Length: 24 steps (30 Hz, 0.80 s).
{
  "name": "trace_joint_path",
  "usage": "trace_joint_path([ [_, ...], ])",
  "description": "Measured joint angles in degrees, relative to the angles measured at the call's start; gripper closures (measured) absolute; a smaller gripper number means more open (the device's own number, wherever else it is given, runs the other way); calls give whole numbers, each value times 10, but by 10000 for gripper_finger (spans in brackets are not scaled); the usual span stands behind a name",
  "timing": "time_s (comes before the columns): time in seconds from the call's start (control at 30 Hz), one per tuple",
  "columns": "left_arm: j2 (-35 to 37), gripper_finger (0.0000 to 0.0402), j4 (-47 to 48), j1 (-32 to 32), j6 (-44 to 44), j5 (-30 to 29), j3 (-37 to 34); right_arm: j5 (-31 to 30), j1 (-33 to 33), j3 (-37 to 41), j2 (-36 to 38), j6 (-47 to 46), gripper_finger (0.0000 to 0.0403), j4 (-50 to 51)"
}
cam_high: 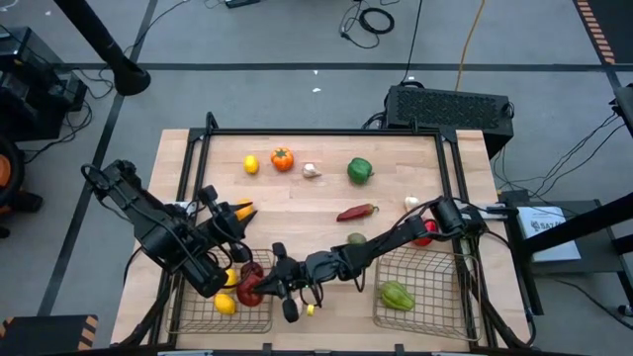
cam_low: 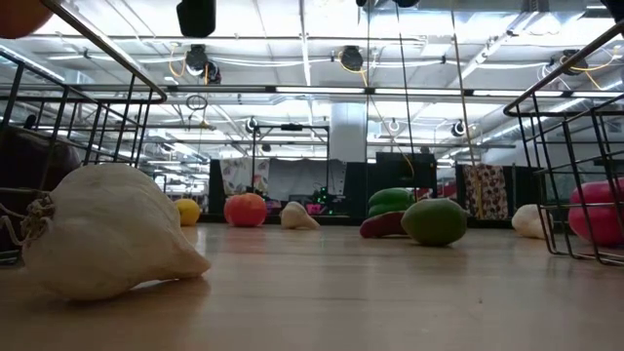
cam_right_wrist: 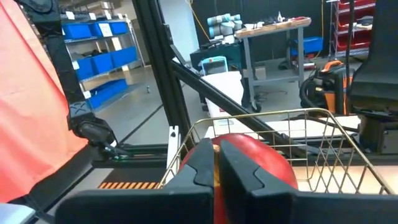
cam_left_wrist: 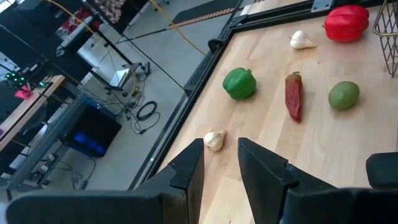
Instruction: Sort produce into baskets
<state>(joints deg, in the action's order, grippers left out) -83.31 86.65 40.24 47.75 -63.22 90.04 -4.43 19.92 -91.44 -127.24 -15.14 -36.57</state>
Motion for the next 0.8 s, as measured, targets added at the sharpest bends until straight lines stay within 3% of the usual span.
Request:
trace_joint_path([
  [0.6, 0, 295, -5, 0, 0, 0, 0, 0, -2, 0, 0, -14, 401, 39],
  [0.8, 0, 295, -6, 0, 1, 0, 0, 0, -3, 0, 0, -14, 359, 39],
])
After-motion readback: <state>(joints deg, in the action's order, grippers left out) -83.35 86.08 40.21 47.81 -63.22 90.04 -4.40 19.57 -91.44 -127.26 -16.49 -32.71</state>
